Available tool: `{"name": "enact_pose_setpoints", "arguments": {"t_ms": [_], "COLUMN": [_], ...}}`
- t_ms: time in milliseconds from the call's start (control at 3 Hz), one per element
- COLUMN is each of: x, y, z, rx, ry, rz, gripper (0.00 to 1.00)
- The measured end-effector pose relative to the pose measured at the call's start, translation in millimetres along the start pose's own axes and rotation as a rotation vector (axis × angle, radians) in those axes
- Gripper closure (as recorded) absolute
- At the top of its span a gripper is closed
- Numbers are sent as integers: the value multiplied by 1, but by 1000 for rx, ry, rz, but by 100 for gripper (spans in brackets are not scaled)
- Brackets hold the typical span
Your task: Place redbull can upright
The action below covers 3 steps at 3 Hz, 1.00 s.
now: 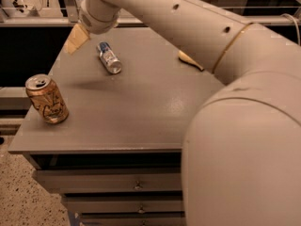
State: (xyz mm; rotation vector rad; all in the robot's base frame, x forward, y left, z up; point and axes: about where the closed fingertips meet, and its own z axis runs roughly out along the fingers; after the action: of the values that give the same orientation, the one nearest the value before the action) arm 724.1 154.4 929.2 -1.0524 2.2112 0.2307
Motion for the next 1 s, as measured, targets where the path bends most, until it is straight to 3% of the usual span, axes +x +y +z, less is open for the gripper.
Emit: {"name": "enact_pose_setpoints", "arguments": {"t_ms": [333,1000], "x": [-9,12], "y": [-9,-32], "z": [41,80], "rx": [53,99], "ry": [68,184], "rz": [75,151], "gripper": [0,0]}}
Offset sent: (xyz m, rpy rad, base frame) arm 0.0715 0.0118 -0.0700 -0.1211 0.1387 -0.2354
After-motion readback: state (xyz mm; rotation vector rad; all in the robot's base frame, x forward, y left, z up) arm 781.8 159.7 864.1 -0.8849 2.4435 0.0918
